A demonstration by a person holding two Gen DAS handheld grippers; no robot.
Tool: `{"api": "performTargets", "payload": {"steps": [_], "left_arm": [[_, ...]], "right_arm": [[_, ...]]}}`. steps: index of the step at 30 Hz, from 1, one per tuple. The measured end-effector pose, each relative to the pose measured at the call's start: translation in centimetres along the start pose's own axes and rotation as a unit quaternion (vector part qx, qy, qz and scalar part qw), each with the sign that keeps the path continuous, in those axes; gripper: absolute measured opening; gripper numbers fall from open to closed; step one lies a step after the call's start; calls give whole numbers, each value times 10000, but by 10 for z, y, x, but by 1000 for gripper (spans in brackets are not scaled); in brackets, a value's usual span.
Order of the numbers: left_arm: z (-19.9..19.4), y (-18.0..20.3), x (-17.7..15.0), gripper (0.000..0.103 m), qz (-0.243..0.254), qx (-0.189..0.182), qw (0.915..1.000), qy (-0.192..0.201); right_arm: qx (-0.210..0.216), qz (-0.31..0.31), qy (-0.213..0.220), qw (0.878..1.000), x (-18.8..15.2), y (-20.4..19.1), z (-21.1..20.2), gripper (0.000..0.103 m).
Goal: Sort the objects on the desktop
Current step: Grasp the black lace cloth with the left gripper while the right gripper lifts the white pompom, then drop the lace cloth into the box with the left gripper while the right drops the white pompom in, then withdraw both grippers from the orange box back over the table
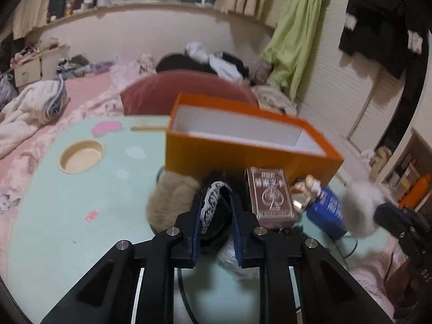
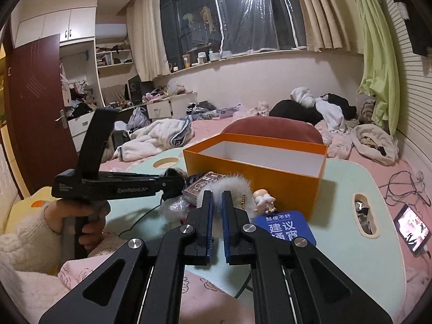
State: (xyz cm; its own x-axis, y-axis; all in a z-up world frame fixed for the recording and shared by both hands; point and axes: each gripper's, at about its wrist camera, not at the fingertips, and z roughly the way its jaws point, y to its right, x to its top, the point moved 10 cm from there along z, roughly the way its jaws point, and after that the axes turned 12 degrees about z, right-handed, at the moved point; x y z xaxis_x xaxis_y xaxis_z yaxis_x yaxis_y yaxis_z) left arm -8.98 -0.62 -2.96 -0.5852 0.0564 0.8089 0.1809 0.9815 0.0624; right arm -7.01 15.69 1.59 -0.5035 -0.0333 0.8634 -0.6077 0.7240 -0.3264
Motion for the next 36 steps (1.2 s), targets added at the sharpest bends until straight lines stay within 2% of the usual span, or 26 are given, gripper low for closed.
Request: {"api": "performTargets", "payload": {"steps": [6, 11, 13, 14, 16, 17, 18, 20, 21, 22, 24, 26, 28, 30, 36], "left_arm": [[-52, -16, 54, 15, -316, -207, 9951, 916], [-67, -12, 123, 15, -188, -333, 9878, 1508], [-61, -7, 143, 15, -100, -314, 9869, 1581], [-52, -5, 152, 16, -77, -295, 9872, 1564], [-24, -6, 156, 44, -30, -125, 9914, 1306], [-7, -9, 152, 85, 14, -7, 9945, 1045], [8, -11, 145, 98, 57, 94, 9964, 837], [32, -13, 126, 98, 174, 112, 9984, 529], [42, -13, 114, 98, 225, 63, 9992, 337], [48, -11, 104, 98, 268, -16, 9994, 201], [56, -7, 89, 98, 355, -84, 9993, 31], [65, -6, 72, 98, 477, -19, 9986, -212], [66, -7, 63, 98, 678, 212, 9970, -309], [66, -7, 52, 98, 645, 170, 9965, -512], [47, -25, 36, 98, -98, 26, 9993, -351]], "right_arm": [[69, 266, 69, 9996, 14, 10, -1, 7], [148, 443, 352, 9983, 60, 17, 6, 7], [132, 502, 465, 9976, 84, 20, 17, 7], [125, 589, 474, 9971, 96, 24, 27, 8], [120, 795, 311, 9963, 106, 36, 50, 10], [67, 896, 44, 9959, 104, 44, 66, 16], [-92, 1066, -362, 9936, 97, 56, 85, 19], [-521, 1552, -1038, 9810, 75, 80, 109, 20], [-514, 1719, -1079, 9778, 69, 86, 110, 20], [-529, 1774, -993, 9777, 67, 89, 106, 21], [-853, 1737, -657, 9789, 64, 98, 93, 25], [-1198, 1828, -267, 9755, 65, 112, 77, 25], [-1377, 2029, -131, 9694, 65, 125, 69, 25], [-1301, 2121, -276, 9682, 64, 128, 74, 25], [-1139, 1850, -570, 9745, 65, 111, 92, 26]]}}
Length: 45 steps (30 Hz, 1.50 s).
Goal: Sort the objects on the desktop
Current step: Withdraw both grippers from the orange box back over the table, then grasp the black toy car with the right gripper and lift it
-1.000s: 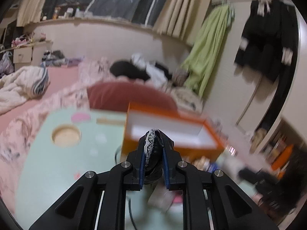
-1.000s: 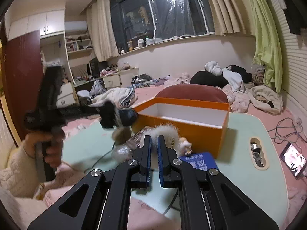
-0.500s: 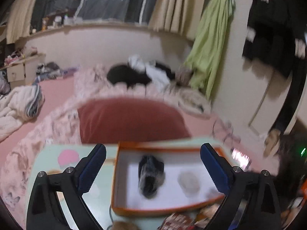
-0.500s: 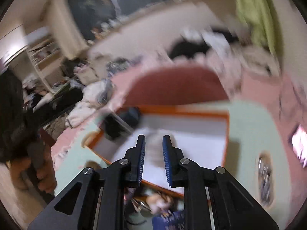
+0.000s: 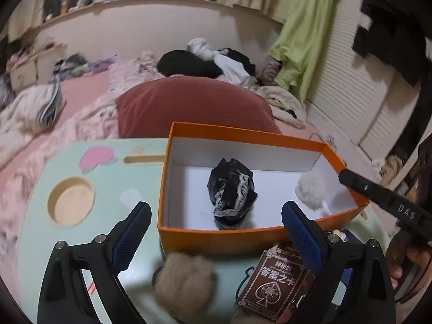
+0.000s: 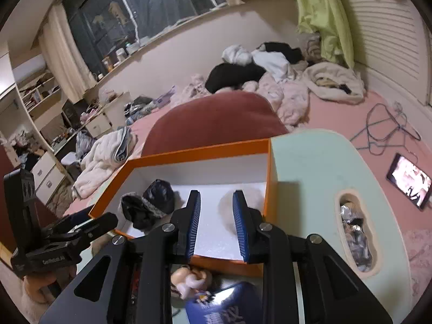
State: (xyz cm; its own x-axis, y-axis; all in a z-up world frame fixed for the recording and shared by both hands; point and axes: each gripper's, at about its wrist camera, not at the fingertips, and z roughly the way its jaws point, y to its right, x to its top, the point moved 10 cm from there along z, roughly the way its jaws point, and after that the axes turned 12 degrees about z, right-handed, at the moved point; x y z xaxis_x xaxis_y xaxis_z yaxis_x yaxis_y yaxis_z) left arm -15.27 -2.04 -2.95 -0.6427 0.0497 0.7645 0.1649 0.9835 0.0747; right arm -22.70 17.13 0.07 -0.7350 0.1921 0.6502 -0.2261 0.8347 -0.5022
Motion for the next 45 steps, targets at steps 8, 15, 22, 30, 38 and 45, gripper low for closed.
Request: {"api": "performTargets", "payload": {"steps": [8, 15, 22, 30, 38, 45], "left_arm": [[-44, -4, 13, 98, -221, 121, 9958, 883], [-88, 27, -21, 99, 413, -92, 9960, 789], [-73, 53, -105, 99, 595, -195, 9980, -18], [-53, 48, -106, 103, 941, 402, 9937, -468], [-56, 47, -109, 103, 932, 397, 9938, -456], [-55, 48, -110, 103, 931, 386, 9939, -450]], "right_arm": [[380, -319, 8, 9988, -6, -14, -18, 26], [718, -1649, 421, 9828, -59, -52, -84, 76], [441, -2228, -288, 9734, -130, -30, -93, 76], [330, -1963, -1144, 9733, -155, -7, -63, 79], [386, -1915, -1150, 9740, -156, -8, -62, 80], [396, -1912, -1150, 9740, -156, -8, -62, 80]]}}
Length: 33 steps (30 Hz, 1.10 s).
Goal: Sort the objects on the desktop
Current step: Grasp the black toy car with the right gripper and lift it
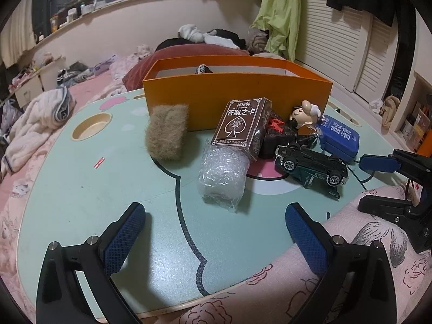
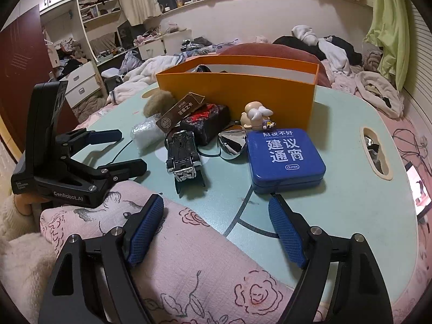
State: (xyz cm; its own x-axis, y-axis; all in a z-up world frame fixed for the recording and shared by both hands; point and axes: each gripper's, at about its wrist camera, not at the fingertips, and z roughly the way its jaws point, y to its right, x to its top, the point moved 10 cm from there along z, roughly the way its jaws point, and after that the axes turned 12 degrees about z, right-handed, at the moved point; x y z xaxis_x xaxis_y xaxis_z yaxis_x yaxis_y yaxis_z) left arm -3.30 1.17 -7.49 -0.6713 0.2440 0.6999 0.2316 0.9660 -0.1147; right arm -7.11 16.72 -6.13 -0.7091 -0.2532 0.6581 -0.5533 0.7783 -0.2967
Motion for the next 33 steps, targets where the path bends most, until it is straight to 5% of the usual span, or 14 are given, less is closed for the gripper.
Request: {"api": "performTargets", "payload": {"steps": [11, 21, 30, 33], "left_arm": [[0, 0, 0, 103, -5, -5, 10000, 6], [1, 2, 3, 103, -16, -7, 10000, 14], [2, 2, 2, 103, -2, 27, 10000, 3], [2, 2, 3, 103, -5, 23, 10000, 5]], "right_arm": [[32, 39, 139, 9999, 2, -2, -5, 79], [50, -795, 470, 9957, 30, -46, 0, 56], [96, -624, -489, 9968, 28, -48, 56, 36], [152, -623, -382, 9972, 28, -49, 57, 30]]}}
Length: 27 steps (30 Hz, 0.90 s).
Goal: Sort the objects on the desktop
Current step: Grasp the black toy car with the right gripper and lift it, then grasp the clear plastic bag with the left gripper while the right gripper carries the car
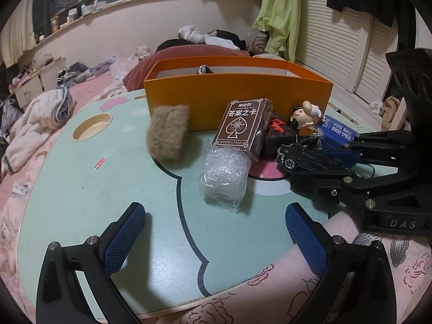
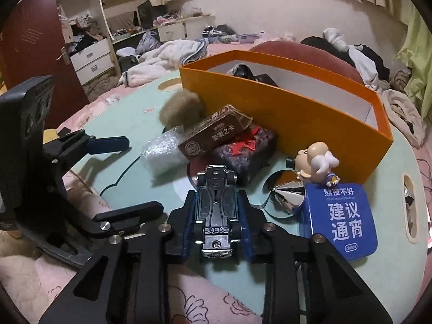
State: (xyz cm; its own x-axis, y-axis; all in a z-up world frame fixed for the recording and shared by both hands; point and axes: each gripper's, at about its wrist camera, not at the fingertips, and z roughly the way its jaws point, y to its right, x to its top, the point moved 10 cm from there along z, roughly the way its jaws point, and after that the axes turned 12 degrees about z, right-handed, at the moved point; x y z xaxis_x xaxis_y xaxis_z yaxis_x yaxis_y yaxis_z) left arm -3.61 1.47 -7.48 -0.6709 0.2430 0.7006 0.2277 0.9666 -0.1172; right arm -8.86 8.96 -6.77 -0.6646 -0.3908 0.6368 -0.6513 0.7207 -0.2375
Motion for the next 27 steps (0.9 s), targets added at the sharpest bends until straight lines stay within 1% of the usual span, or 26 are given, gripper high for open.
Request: {"api": "performTargets", "payload": {"steps": [3, 4, 9, 12, 14, 16, 17, 18, 19, 20, 21, 22, 24, 25, 26, 27], "left_arm": [[0, 0, 0, 103, -1, 1, 10000, 1], [0, 0, 0, 103, -5, -2, 10000, 5], [-1, 1, 1, 103, -35, -25, 10000, 46], [-2, 1, 3, 103, -82, -53, 9999, 89], [-3, 1, 3, 103, -126, -122, 9998, 133], [-4, 3, 6, 102, -177, -302, 9992, 199], [-5, 2, 7, 98, -201, -353, 9989, 219], [-5, 1, 8, 91, -223, -368, 9988, 234], [-5, 0, 9, 87, -232, -362, 9988, 229], [-3, 0, 11, 80, -234, -366, 9988, 220], [-2, -1, 12, 75, -237, -393, 9987, 215], [0, -1, 14, 73, -253, -434, 9985, 211], [1, -3, 20, 65, -304, -467, 9981, 249], [3, -4, 25, 64, -330, -482, 9979, 287], [3, -4, 28, 61, -337, -501, 9977, 307], [5, -4, 31, 54, -335, -528, 9976, 310]], "right_arm": [[-53, -114, 175, 9998, -2, -5, -2, 30], [-65, -151, 301, 9994, -1, -7, -6, 30], [183, -210, 1136, 9931, 4, -13, -40, 30], [247, 19, 1601, 9868, 7, -4, -61, 30], [246, 222, 1754, 9839, 13, 4, -67, 30], [234, 528, 1854, 9810, 16, 17, -71, 30], [245, 666, 1872, 9798, 17, 23, -72, 30], [286, 838, 1879, 9782, 17, 30, -72, 30], [319, 945, 1877, 9772, 19, 33, -72, 30], [346, 1038, 1869, 9763, 18, 36, -74, 30], [376, 1142, 1853, 9753, 18, 39, -73, 30], [387, 1187, 1845, 9749, 18, 42, -74, 30], [391, 1212, 1829, 9749, 18, 43, -74, 30], [383, 1199, 1829, 9751, 18, 44, -76, 30], [378, 1177, 1826, 9754, 18, 43, -76, 30], [371, 1158, 1821, 9757, 17, 42, -76, 30]]}}
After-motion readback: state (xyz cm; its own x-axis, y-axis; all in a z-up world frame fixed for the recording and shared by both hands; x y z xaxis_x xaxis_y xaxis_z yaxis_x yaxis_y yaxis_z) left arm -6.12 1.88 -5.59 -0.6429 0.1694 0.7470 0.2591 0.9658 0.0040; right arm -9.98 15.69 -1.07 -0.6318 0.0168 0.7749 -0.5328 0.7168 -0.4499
